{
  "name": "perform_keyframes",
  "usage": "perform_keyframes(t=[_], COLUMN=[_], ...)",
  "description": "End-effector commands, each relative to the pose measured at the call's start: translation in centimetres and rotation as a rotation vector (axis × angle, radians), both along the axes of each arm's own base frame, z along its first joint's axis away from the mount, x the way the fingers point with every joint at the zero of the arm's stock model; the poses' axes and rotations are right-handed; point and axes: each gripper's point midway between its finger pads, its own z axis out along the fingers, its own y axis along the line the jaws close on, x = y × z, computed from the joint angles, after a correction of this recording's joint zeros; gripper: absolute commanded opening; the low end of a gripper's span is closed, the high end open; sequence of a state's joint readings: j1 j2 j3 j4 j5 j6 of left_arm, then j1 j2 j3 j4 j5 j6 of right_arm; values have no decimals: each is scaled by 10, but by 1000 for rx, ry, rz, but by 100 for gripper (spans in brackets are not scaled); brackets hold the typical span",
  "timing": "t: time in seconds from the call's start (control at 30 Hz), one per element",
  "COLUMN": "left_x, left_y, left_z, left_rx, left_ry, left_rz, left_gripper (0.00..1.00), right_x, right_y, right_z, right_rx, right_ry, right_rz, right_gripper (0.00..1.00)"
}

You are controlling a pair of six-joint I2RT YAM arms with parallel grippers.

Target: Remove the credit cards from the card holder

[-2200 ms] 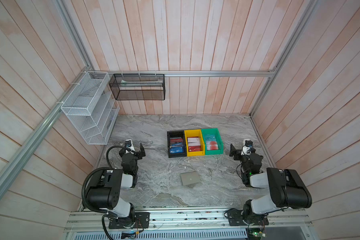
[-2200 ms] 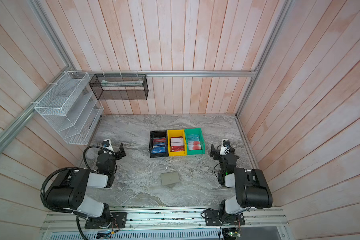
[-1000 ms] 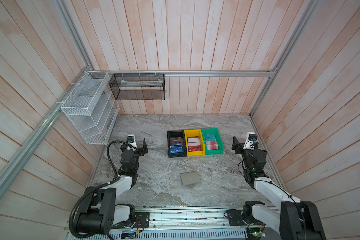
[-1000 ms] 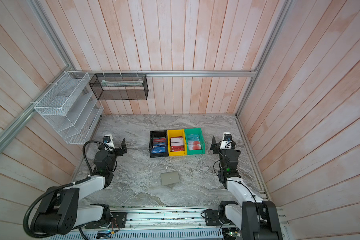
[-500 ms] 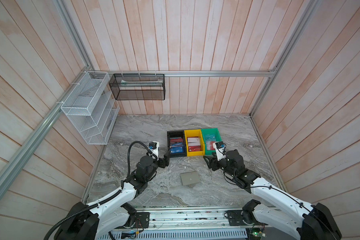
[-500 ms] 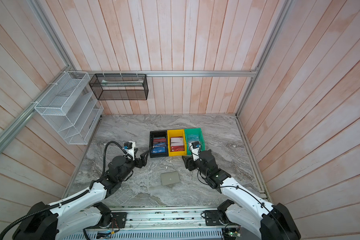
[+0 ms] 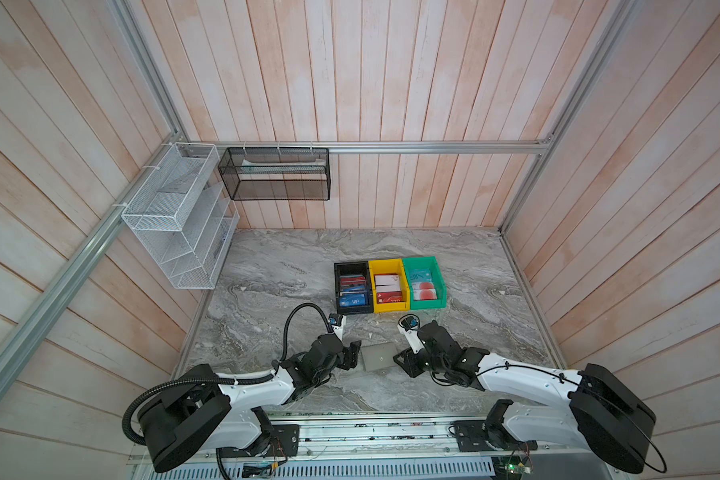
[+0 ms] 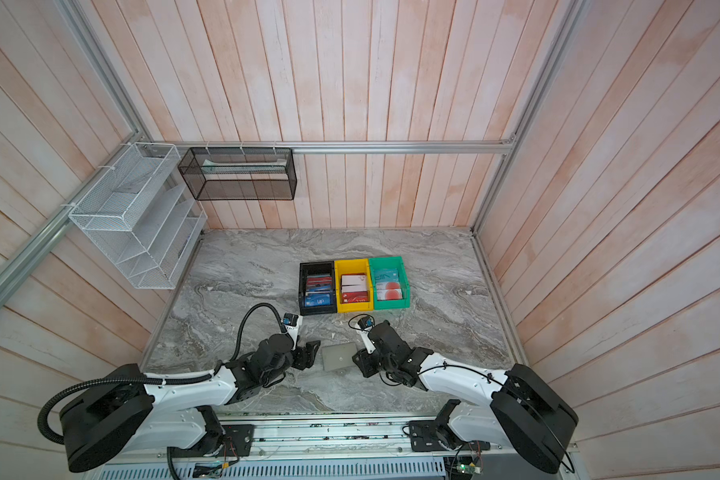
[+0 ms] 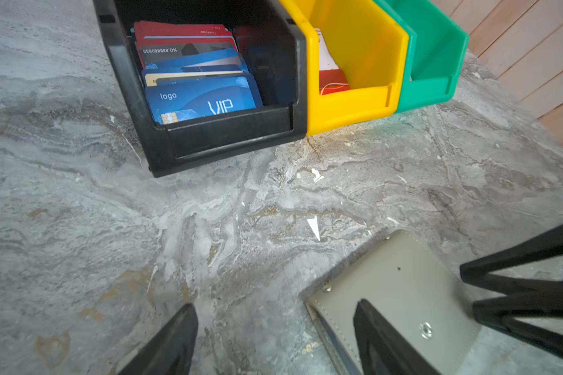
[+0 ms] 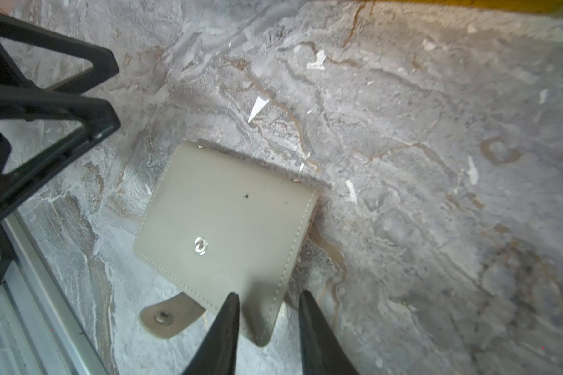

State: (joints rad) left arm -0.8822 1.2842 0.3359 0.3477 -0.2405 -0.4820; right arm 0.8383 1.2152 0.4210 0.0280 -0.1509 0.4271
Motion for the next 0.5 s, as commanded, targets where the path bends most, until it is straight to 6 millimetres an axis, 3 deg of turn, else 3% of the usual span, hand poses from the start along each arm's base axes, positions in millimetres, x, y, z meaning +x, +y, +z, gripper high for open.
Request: perform_keyframes(t=[0.0,0.17,0.47], left_x=[3,0,-3], left_y=[-2,4,13], left_z=[6,-2,-11], left_rx=[-17,3,28], left_ry=[0,16,43], left_rz=[17,30,61], left_gripper=[78,78,78], right_x=[-14,-18,-16], right_y=[-2,6,37], right_z=[-9,-12,-3], right_rx=[-8,22,132], right_ry=[59,74,82], right_rz=[12,51,138], right_gripper=[32,32,33])
